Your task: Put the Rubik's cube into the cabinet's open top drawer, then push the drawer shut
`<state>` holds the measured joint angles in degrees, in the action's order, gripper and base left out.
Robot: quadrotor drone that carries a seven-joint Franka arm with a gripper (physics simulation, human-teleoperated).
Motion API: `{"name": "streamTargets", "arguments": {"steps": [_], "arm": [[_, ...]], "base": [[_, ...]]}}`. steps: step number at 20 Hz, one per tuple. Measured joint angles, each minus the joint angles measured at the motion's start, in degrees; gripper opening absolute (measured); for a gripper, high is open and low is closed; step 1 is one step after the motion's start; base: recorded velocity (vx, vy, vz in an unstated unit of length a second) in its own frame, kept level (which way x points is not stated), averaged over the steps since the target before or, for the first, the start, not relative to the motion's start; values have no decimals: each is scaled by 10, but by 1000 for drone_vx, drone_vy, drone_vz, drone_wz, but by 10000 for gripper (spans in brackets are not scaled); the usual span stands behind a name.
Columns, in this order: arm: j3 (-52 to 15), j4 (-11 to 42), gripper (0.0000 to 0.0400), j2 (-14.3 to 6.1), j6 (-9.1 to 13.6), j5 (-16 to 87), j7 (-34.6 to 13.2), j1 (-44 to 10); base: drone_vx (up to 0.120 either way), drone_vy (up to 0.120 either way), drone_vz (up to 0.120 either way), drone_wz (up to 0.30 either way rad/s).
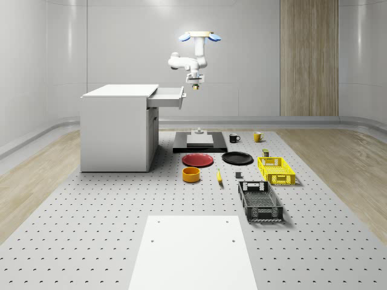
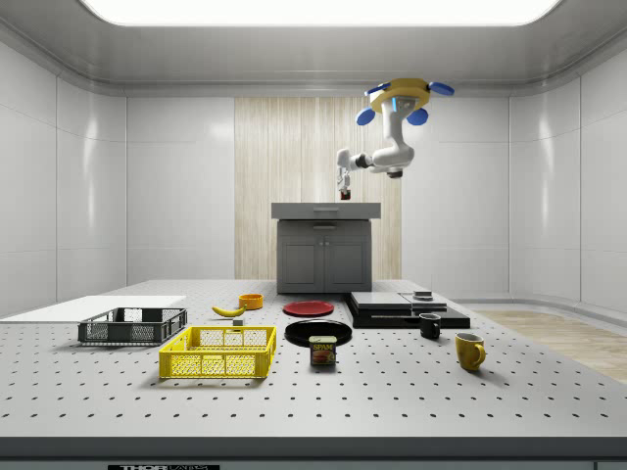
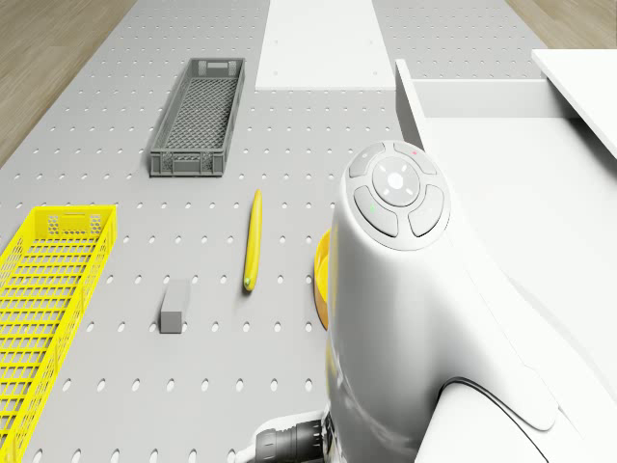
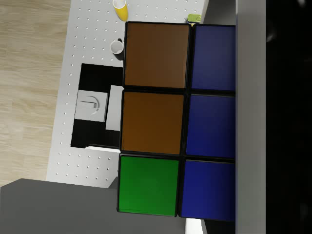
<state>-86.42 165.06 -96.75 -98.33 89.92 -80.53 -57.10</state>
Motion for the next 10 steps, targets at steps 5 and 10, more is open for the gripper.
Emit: {"name": "streamTargets", "arguments": {"steps": [5,10], "arm": [[7,-9,294,-7,-10,3,-14,-25],[10,-16,295,-13,-18,2,-22,-42]], "base": [[0,-120,0,0],[0,-120,32,0]]}}
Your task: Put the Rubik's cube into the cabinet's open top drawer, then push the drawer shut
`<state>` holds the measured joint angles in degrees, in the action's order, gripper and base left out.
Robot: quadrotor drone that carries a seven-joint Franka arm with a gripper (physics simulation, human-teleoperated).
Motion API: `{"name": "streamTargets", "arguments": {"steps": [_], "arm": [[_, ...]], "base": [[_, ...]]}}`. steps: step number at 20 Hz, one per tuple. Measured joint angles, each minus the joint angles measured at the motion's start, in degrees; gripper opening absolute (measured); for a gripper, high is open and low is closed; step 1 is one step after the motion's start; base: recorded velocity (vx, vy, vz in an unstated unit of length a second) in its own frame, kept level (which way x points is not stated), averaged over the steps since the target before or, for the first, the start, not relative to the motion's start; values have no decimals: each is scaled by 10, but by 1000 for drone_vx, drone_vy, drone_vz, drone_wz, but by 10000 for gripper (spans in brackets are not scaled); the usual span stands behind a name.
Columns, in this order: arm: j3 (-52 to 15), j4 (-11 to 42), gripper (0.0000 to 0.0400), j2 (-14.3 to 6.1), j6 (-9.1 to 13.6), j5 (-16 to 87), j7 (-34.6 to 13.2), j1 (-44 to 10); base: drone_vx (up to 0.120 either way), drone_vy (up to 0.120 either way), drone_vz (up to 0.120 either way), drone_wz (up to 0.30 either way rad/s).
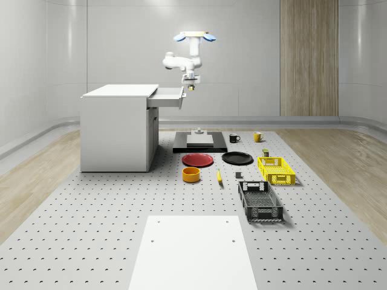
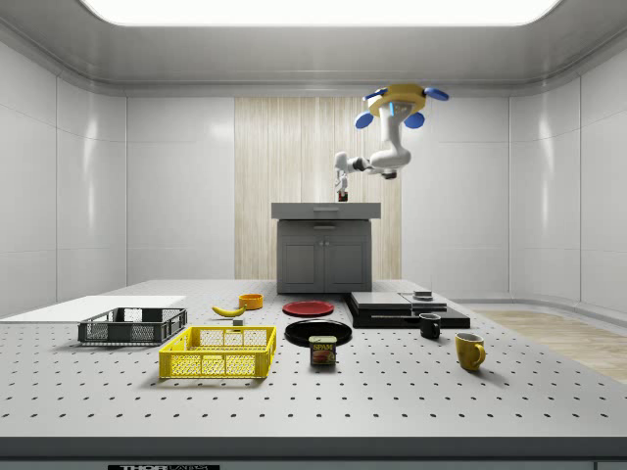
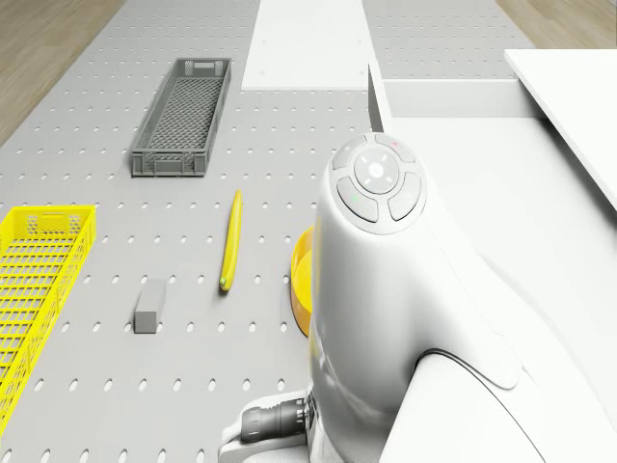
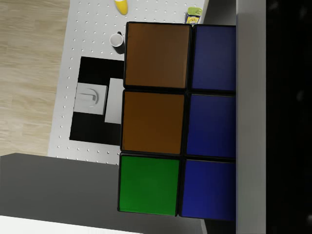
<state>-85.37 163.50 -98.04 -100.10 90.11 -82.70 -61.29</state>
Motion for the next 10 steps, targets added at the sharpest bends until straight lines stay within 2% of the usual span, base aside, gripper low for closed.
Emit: {"name": "streamTargets", "arguments": {"steps": [6,7,10], "arm": [[6,-5,295,-2,-5,3,-11,-18],[7,-6,295,-2,-5,4,-13,-21],[10,-8,295,-1,-6,7,-20,-31]], "base": [[0,-120,120,0],[0,-120,80,0],[0,-120,0,0]]}}
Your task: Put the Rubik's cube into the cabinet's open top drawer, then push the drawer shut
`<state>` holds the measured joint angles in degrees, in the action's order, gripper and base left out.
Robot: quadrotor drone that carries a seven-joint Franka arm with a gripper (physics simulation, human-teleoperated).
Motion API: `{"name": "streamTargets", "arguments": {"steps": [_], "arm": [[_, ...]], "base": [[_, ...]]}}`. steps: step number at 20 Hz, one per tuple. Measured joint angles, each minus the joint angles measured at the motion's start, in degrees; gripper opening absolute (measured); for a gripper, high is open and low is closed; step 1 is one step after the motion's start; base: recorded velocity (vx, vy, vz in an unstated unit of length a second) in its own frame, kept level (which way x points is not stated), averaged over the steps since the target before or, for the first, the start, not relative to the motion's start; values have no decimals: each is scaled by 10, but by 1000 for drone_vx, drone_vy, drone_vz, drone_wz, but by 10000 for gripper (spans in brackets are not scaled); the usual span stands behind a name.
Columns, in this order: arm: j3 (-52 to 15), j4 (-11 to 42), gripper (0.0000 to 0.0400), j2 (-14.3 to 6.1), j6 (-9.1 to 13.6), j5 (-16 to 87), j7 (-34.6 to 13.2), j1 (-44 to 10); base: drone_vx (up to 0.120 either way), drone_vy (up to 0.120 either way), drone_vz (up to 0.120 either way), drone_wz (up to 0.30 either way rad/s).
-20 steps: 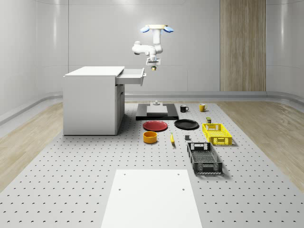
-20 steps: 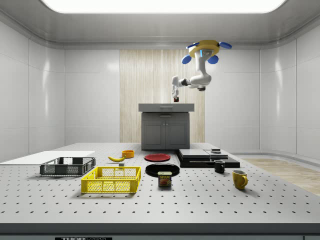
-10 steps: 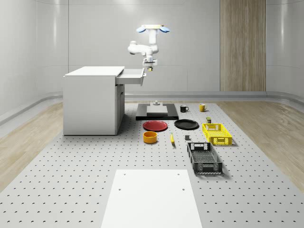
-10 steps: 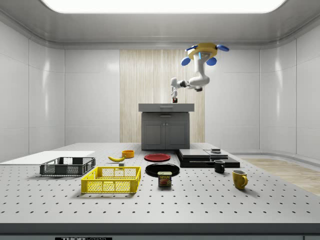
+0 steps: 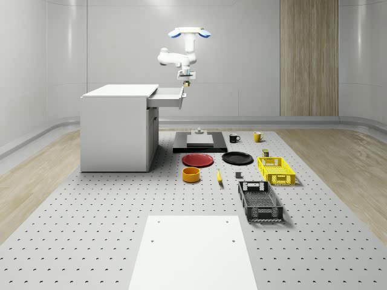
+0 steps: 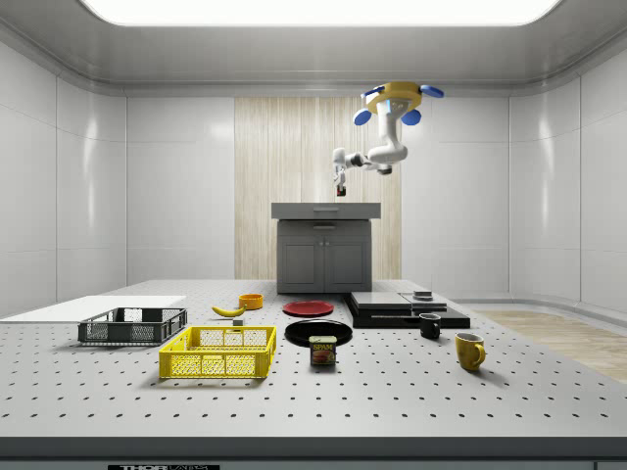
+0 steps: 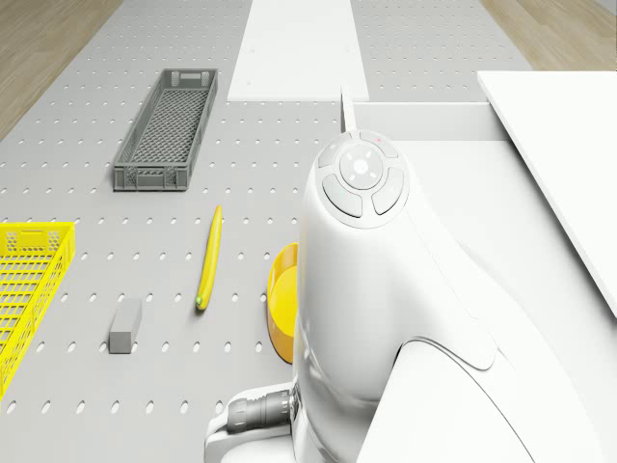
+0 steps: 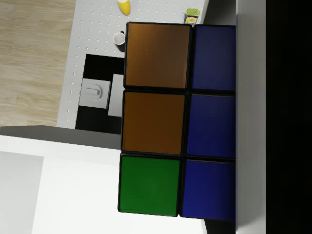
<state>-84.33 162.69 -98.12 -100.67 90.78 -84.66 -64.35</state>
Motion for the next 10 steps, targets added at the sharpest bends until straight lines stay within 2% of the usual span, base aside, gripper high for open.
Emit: {"name": "streamTargets", "arguments": {"steps": [10], "arm": [[10,-4,294,18,15,17,-27,-24]], "base": [[0,-120,0,0]]}}
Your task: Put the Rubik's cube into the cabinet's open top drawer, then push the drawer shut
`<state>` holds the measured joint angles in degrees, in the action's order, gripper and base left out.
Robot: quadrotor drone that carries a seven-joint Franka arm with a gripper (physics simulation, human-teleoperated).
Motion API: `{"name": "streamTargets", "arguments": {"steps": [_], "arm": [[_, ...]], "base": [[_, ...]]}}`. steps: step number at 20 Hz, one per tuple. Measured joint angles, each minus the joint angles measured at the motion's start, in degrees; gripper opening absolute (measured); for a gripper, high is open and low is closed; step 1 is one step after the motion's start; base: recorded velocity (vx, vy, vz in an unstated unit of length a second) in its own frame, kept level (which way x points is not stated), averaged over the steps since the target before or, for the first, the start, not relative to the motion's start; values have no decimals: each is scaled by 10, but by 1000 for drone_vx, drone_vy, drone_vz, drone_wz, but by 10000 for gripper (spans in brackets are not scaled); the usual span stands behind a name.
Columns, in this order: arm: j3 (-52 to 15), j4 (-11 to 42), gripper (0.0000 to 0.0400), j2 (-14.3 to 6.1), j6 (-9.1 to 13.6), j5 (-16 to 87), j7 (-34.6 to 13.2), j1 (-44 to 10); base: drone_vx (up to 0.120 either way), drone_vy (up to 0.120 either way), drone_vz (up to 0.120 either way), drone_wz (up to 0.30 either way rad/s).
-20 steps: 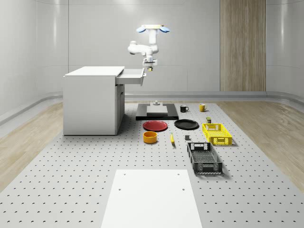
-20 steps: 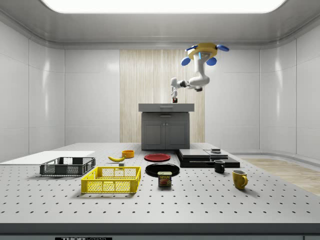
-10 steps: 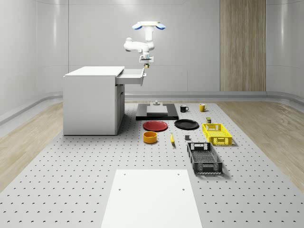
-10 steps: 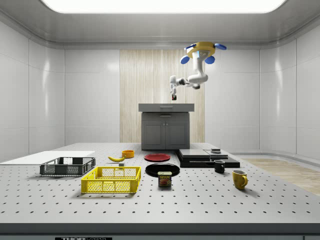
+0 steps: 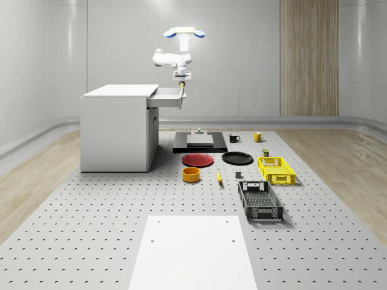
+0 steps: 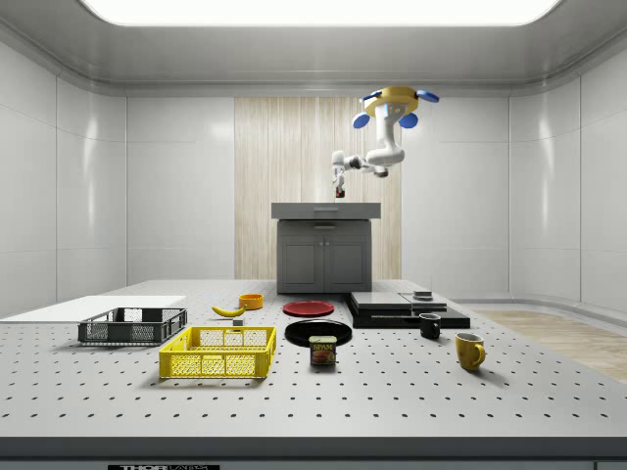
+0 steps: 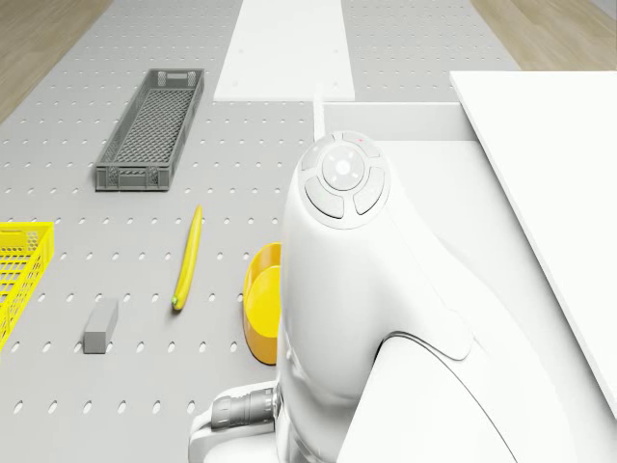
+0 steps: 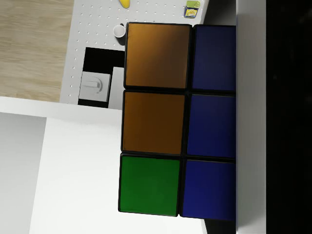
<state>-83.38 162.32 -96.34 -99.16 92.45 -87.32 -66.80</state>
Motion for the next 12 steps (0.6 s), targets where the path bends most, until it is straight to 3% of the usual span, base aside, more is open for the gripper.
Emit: {"name": "streamTargets", "arguments": {"steps": [4,8,12], "arm": [[1,-1,293,4,4,2,0,-2],[-4,-2,292,-26,-26,-17,17,6],[-2,-1,295,-15,-16,-11,7,3]], "base": [[0,-120,0,0],[0,-120,0,0],[0,-120,0,0]]}}
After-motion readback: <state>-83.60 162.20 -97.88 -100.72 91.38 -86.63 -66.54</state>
